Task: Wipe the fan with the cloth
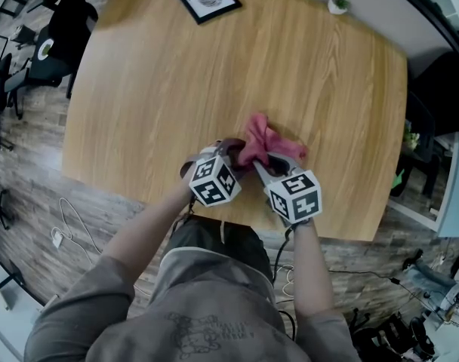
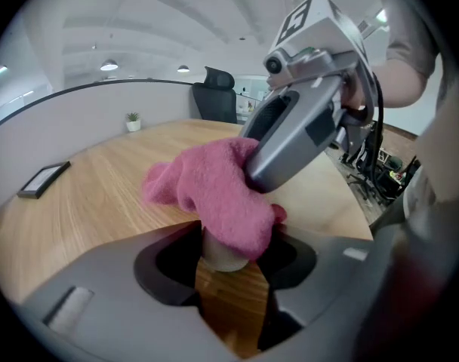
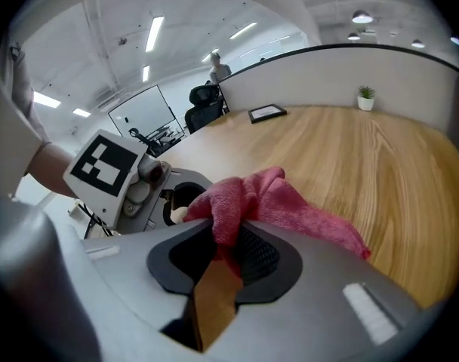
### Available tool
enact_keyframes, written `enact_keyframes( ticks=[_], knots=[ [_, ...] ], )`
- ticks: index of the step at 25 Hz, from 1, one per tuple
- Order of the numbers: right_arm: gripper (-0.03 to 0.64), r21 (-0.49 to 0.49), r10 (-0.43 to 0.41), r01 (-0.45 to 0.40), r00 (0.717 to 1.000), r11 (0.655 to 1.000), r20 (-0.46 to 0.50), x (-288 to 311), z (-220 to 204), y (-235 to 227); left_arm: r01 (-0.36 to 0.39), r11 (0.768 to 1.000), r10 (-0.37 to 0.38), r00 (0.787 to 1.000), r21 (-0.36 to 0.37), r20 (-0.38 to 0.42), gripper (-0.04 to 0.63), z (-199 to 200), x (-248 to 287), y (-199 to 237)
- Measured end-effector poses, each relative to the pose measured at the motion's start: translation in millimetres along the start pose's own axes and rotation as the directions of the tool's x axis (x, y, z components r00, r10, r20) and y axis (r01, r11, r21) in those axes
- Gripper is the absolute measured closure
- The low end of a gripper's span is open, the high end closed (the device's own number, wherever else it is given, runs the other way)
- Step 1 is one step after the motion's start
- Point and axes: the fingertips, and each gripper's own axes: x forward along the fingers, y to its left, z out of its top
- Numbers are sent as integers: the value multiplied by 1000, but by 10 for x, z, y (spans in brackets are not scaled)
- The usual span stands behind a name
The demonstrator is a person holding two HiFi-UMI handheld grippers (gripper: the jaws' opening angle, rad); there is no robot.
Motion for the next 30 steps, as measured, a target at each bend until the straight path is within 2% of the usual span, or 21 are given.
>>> enact_keyframes(
  ticks=[2, 8, 11, 14, 18, 21, 23, 27, 30],
  knots=[
    [534, 26, -30, 29, 999, 999, 19, -62, 14, -103, 1, 1000, -1, 1000, 0, 0, 394, -4, 2, -5],
    [530, 120, -203, 195, 977, 973, 61, -313, 15, -545, 2, 1000, -2, 1000, -3, -1, 394, -9, 3, 2],
    [531, 171, -292, 279, 954, 945, 61, -467, -6, -745, 3, 1000, -3, 1000, -9, -3, 394, -4, 12, 2],
    [531, 179, -376, 360, 924, 916, 67, -637, 33, -876, 7, 998, -8, 1000, -57, -22, 393, -29, -8, 1],
    [531, 246, -400, 354, 900, 902, 172, -897, 219, -921, -18, 994, 11, 998, -108, -66, 390, -76, -47, 51],
    [531, 284, -415, 345, 876, 895, 246, -1089, 349, -882, -20, 980, 10, 999, -200, -47, 379, -76, -143, 95],
    [531, 300, -420, 335, 861, 893, 288, -1208, 438, -824, -36, 973, 30, 999, -230, -30, 379, -38, -288, 140],
    [531, 293, -403, 305, 832, 906, 380, -1496, 680, -596, -57, 967, 61, 998, -248, 7, 385, 65, -618, 175],
    [531, 261, -387, 296, 806, 919, 447, -1731, 902, -390, -81, 973, 96, 994, -216, 61, 418, 273, -929, 224]
  ],
)
